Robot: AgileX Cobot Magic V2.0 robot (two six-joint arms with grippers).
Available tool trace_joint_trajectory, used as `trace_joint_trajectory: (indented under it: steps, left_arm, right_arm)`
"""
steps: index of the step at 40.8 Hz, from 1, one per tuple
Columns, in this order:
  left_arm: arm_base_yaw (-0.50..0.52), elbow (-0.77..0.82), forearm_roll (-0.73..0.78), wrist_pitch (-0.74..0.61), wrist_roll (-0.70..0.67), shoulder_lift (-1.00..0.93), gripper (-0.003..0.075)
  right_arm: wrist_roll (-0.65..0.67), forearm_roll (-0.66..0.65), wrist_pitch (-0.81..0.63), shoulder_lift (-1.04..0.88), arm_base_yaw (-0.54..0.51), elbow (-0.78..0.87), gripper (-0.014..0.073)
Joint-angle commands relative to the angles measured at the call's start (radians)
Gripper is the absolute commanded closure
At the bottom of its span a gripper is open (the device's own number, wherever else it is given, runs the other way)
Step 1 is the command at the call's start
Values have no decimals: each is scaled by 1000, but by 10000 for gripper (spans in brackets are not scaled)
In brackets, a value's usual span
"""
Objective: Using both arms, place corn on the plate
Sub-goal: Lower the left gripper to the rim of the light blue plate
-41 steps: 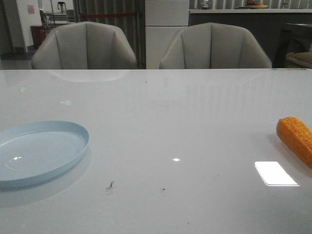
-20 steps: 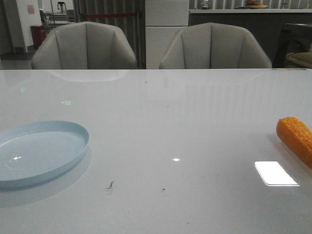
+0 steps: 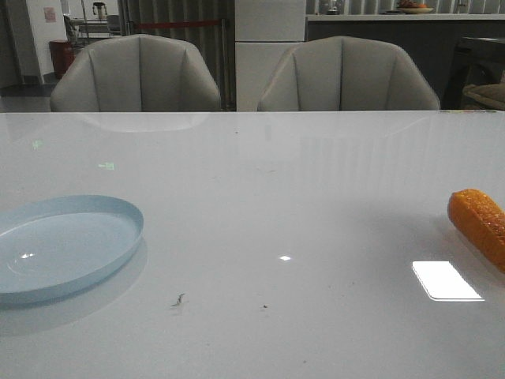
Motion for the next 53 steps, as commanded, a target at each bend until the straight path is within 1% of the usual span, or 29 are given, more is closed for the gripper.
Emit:
trace_joint_trajectory:
  steps: [1, 6, 11, 16, 28, 41, 43, 46, 49, 51, 52, 53]
  left_arm:
    - [-1, -35, -6, -65, -13, 7, 244]
    - [-1, -35, -4, -134, -13, 50, 244]
    - [-1, -35, -2, -200, -13, 85, 244]
    - [-1, -35, -2, -235, -13, 135, 244]
    - [-1, -35, -2, -253, -13, 298, 244]
    - [-1, -35, -2, -251, -13, 402, 251]
    - [-1, -35, -2, -251, -13, 407, 272]
    - [-1, -35, -2, -251, -13, 409, 356]
    - [-1, -35, -2, -251, -13, 409, 482]
    - [-1, -35, -2, -251, -13, 411, 594]
    - [-1, -35, -2, -251, -13, 414, 634]
    - [-1, -35, -2, -253, -13, 416, 642]
  right_arm:
    - [3, 10, -60, 49, -5, -34, 30]
    - [3, 12, -98, 109, -5, -34, 30]
    - [3, 13, -125, 116, -5, -34, 30]
    - [3, 13, -135, 115, -5, -48, 30]
    - [3, 14, -120, 115, -5, -115, 30]
    - [3, 14, -116, 115, -5, -140, 30]
    - [3, 14, -116, 115, -5, -140, 30]
    - [3, 14, -116, 115, -5, -140, 30]
    - [3, 14, -116, 115, -5, -140, 30]
    - [3, 14, -115, 115, -5, -140, 30]
    - [3, 14, -115, 115, -5, -140, 30]
    - [3, 14, -115, 115, -5, -140, 30]
